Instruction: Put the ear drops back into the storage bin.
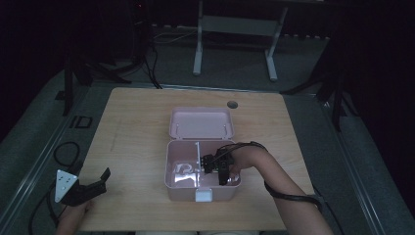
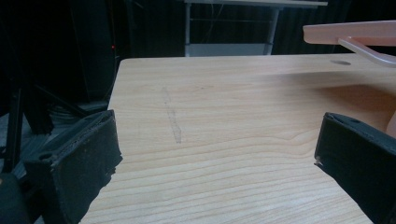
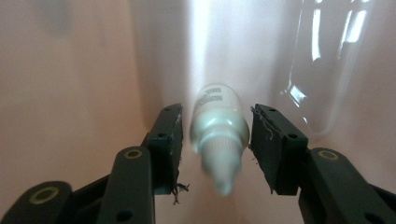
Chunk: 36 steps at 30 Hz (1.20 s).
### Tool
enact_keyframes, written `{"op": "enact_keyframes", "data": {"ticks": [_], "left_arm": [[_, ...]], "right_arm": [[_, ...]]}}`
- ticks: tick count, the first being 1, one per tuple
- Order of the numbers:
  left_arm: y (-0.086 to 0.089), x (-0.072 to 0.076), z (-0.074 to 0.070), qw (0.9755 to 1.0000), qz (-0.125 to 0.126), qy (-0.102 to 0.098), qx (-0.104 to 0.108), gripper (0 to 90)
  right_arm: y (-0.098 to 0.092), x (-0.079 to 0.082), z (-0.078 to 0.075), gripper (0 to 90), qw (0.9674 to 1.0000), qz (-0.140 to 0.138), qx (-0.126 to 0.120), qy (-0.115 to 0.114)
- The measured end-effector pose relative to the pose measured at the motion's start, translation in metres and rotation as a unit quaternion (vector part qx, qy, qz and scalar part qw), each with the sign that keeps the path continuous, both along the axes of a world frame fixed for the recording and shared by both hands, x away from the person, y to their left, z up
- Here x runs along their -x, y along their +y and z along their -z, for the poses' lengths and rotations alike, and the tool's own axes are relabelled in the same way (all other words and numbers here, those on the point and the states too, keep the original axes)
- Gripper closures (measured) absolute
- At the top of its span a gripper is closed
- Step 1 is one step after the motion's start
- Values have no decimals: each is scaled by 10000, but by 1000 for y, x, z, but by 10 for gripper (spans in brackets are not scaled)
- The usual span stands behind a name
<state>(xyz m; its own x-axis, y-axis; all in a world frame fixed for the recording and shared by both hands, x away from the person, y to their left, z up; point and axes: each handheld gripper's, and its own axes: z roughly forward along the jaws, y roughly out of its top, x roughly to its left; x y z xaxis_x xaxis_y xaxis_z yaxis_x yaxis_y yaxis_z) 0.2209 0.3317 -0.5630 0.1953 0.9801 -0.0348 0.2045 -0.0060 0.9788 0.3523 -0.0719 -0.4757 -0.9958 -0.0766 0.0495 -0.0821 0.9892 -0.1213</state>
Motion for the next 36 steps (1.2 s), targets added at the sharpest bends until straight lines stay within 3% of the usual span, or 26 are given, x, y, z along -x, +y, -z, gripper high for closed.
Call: {"op": "enact_keyframes", "data": {"ticks": [11,13,18,24,30,36], "left_arm": [[0,0,0,10000,-9,8,-3,4],[0,0,0,10000,-10,13,-3,4],[0,0,0,10000,-10,13,-7,4],[0,-1,0,10000,-10,20,-2,4],[0,-1,0,10000,-16,12,4,4],[0,0,0,10000,-18,20,-10,4]], "right_arm": [[-10,2,-37,381,9982,26,-523,-305],[-12,1,-44,300,9973,177,-655,-290],[-16,2,-56,197,9957,223,-886,-148],[-26,5,-71,176,9943,108,-1001,-365],[-41,4,-84,178,9921,268,-1136,-460],[-61,2,-96,178,9878,418,-1389,-572]]}}
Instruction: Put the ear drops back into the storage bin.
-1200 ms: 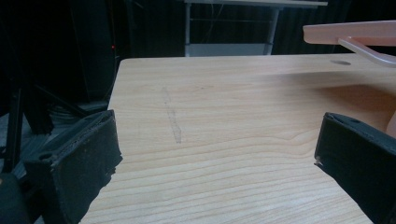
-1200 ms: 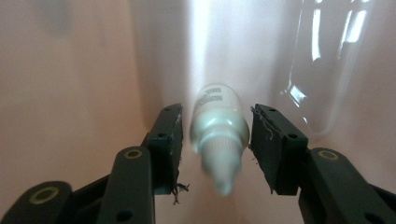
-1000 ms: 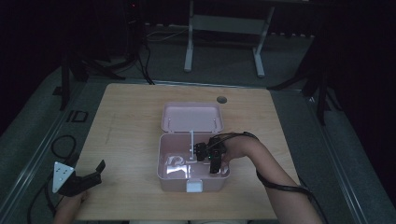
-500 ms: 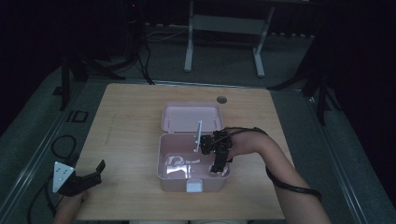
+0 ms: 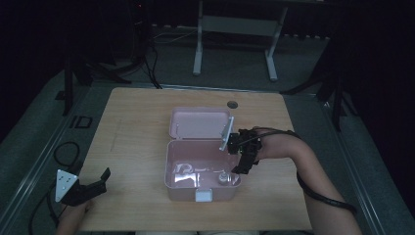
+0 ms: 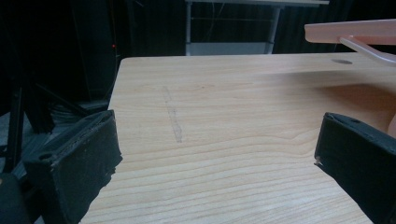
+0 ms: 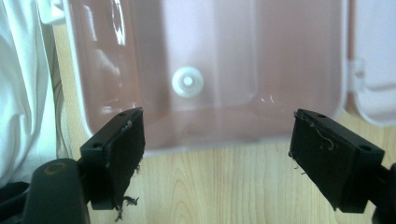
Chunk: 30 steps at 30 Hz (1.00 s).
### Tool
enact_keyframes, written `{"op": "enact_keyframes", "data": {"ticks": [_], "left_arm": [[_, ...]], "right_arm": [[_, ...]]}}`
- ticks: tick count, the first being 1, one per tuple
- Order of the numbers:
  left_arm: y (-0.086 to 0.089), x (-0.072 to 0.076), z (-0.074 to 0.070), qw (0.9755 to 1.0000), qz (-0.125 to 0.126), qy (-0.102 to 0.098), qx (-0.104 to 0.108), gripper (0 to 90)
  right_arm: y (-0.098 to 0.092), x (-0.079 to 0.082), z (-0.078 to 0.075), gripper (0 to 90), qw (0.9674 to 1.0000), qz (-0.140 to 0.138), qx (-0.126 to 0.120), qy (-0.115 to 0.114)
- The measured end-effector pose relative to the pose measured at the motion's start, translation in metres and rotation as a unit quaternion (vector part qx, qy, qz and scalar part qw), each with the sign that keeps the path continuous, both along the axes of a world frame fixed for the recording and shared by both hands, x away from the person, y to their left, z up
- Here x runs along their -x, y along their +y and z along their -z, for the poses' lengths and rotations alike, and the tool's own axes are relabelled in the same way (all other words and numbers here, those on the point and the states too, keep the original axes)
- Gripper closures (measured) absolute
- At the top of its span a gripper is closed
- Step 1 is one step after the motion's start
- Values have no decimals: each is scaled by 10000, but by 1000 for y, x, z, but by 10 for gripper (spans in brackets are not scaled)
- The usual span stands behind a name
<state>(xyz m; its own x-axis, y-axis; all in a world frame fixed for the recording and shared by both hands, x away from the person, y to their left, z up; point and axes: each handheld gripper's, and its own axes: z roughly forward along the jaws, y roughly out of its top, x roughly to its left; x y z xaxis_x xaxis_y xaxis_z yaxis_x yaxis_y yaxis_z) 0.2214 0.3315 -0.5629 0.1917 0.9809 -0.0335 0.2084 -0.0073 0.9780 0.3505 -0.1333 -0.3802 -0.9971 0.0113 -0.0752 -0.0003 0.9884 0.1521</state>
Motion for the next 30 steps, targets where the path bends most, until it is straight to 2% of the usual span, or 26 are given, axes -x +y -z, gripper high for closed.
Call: {"op": "enact_keyframes", "data": {"ticks": [6,11,15,21,25,30], "left_arm": [[0,0,0,10000,0,-2,-11,4],[0,0,0,10000,-3,-7,-1,4],[0,0,0,10000,-4,-6,-3,4],[0,0,0,10000,-6,-3,-16,4],[0,0,0,10000,-9,-6,-18,4],[0,0,0,10000,-10,-4,-15,4]], "right_arm": [[-23,-1,-8,179,9995,185,-228,-88],[-43,-3,-2,179,9986,395,-345,-84],[-57,-5,13,181,9977,558,-384,39],[-77,-8,45,181,9956,792,-462,210],[-87,-11,64,181,9940,986,-379,276],[-97,-10,82,181,9910,1195,-523,290]]}}
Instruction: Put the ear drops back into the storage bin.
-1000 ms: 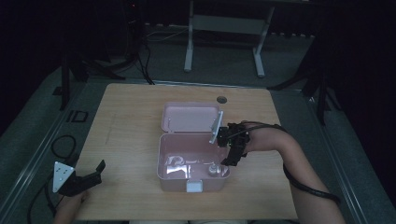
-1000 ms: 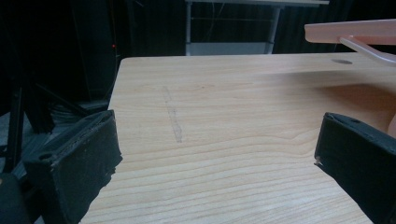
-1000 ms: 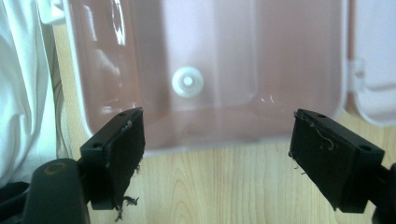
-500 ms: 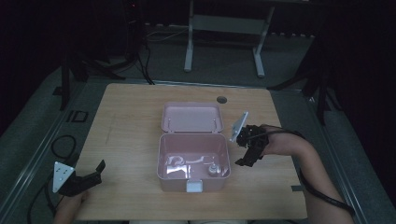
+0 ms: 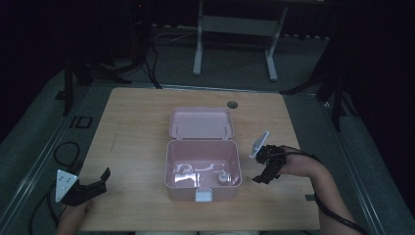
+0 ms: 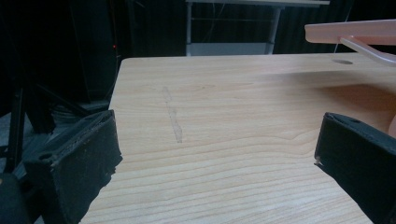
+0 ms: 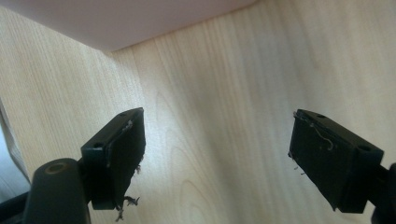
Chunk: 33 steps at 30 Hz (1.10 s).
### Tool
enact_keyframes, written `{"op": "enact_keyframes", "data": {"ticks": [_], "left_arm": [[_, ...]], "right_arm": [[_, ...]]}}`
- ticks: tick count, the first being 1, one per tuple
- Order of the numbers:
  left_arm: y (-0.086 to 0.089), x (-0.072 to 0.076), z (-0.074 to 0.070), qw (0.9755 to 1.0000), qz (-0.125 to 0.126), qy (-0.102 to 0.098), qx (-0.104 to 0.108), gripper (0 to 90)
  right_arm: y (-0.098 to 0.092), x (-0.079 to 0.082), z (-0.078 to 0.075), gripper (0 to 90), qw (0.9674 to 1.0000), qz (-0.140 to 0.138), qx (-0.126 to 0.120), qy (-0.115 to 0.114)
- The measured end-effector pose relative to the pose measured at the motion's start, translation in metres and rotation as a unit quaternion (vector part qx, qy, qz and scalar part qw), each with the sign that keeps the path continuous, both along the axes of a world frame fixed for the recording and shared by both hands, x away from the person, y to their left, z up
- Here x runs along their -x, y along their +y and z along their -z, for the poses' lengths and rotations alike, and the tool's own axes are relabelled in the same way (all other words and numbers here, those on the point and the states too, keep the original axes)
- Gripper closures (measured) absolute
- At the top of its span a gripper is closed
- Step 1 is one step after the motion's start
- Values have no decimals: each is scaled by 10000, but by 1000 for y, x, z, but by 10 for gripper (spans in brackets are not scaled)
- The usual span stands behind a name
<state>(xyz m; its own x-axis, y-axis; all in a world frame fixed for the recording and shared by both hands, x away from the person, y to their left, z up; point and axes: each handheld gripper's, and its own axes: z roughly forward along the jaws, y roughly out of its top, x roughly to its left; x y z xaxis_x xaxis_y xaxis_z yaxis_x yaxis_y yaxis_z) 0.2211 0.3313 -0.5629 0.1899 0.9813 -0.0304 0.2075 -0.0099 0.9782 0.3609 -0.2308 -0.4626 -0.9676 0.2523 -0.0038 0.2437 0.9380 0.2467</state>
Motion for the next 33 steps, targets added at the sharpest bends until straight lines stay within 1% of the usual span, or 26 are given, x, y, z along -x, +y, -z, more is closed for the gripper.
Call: {"op": "enact_keyframes", "data": {"ticks": [1,3,5,7,9,11,12,13,14,15,17,18,20,23,24,25,26,27,28,29,30,31,32,33], "left_arm": [[0,0,0,10000,0,0,1,4],[0,0,0,10000,-1,-4,-2,4],[0,0,0,10000,5,0,8,4],[0,0,0,10000,-2,-7,10,4],[0,0,0,10000,2,-2,10,4],[0,0,0,10000,3,2,12,4],[0,0,0,10000,1,-2,11,4],[0,0,0,10000,1,-3,11,4],[0,1,0,10000,-1,-3,11,4],[0,1,0,10000,-3,-3,11,4],[0,1,0,10000,-7,-3,11,4],[0,1,0,10000,-9,-4,14,4],[0,1,0,10000,-8,-5,15,4],[0,1,0,10000,-9,-10,22,4],[0,1,0,10000,-9,-8,24,4],[0,1,0,10000,-9,-11,29,4],[0,1,0,10000,-7,-10,32,4],[0,1,0,10000,-7,-10,32,4],[0,1,0,10000,-4,-11,32,4],[0,1,0,10000,0,-12,37,4],[0,1,0,10000,-2,-13,38,4],[0,1,0,10000,0,-11,36,4],[0,1,0,10000,1,-11,34,4],[0,1,0,10000,0,-12,37,4]], "right_arm": [[-2,0,5,181,10000,47,-25,57],[-6,1,10,181,9999,92,-8,49],[-12,1,15,181,9997,208,-77,49],[-18,3,19,181,9990,389,-219,-25],[-24,5,23,180,9982,499,-318,-94],[-31,7,28,180,9961,786,-372,-151],[-33,8,30,180,9956,836,-391,-177],[-37,9,32,178,9944,940,-427,-232],[-39,9,34,164,9932,1047,-460,-225],[-43,10,35,159,9912,1186,-538,-233],[-49,12,38,156,9882,1337,-699,-272],[-52,13,40,138,9863,1428,-776,-274],[-56,13,42,137,9824,1603,-909,-317],[-61,14,45,133,9725,1975,-1105,-556],[-63,15,46,133,9679,2116,-1148,-719],[-64,15,47,133,9629,2282,-1192,-803],[-66,14,49,132,9596,2386,-1226,-845],[-66,14,49,132,9596,2386,-1226,-845],[-68,14,51,131,9538,2555,-1233,-990],[-71,14,54,129,9444,2814,-1232,-1175],[-73,15,55,125,9404,2893,-1260,-1265],[-75,15,57,125,9330,3043,-1303,-1410],[-77,15,59,125,9223,3286,-1357,-1515],[-78,16,60,125,9168,3368,-1388,-1634]]}}
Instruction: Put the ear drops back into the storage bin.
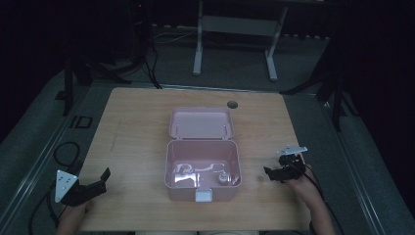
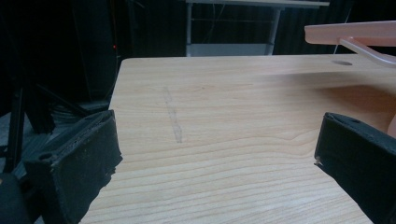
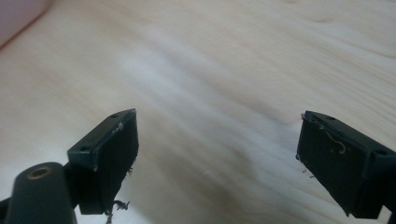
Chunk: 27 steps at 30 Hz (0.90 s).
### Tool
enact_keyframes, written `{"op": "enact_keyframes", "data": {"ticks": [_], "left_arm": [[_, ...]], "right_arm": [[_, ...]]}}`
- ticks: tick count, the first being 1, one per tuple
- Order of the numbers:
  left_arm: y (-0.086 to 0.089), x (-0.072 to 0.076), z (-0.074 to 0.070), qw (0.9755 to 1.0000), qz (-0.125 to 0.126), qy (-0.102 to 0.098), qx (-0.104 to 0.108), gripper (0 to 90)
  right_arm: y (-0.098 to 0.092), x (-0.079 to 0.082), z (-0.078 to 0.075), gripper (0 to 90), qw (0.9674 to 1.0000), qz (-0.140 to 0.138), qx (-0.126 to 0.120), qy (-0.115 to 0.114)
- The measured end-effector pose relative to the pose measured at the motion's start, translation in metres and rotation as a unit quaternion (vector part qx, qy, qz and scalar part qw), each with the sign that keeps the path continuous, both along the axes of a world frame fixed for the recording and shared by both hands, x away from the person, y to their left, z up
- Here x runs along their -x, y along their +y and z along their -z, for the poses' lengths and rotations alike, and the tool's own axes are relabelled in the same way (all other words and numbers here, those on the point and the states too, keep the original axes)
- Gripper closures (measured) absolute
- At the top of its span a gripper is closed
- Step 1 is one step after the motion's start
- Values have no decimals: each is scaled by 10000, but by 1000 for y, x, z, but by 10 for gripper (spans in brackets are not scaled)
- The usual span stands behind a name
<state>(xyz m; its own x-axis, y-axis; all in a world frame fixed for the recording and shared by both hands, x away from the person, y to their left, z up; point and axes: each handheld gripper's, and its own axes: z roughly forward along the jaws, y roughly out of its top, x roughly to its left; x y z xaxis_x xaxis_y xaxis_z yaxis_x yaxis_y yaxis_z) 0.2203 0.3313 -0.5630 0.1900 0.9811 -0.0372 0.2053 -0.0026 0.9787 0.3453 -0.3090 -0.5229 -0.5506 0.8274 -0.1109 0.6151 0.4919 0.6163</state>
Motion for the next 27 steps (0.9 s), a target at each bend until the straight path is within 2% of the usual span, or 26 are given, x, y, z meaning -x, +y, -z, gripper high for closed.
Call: {"op": "enact_keyframes", "data": {"ticks": [3,6,8,13,18,22,24,25,27], "left_arm": [[0,0,0,10000,-6,-2,-4,4],[0,0,0,10000,-3,-1,-2,4],[0,0,0,10000,-3,4,-2,4],[0,0,0,10000,1,2,0,4],[0,0,0,10000,1,-7,1,4],[0,0,0,10000,4,-4,-1,4],[0,0,0,10000,6,-6,-1,4],[0,0,0,10000,6,-5,-3,4],[0,0,0,10000,8,-3,0,4]], "right_arm": [[-4,2,5,124,9986,414,-139,-312],[-7,5,10,124,9944,806,-307,-611],[-8,7,13,124,9913,1020,-322,-765],[-15,11,17,126,9765,1651,-778,-1148],[-16,16,24,126,9657,1979,-811,-1470],[-18,19,25,126,9595,2100,-855,-1674],[-19,19,25,126,9593,2092,-859,-1693],[-18,21,26,126,9571,2085,-918,-1790],[-18,22,26,126,9576,2060,-861,-1822]]}}
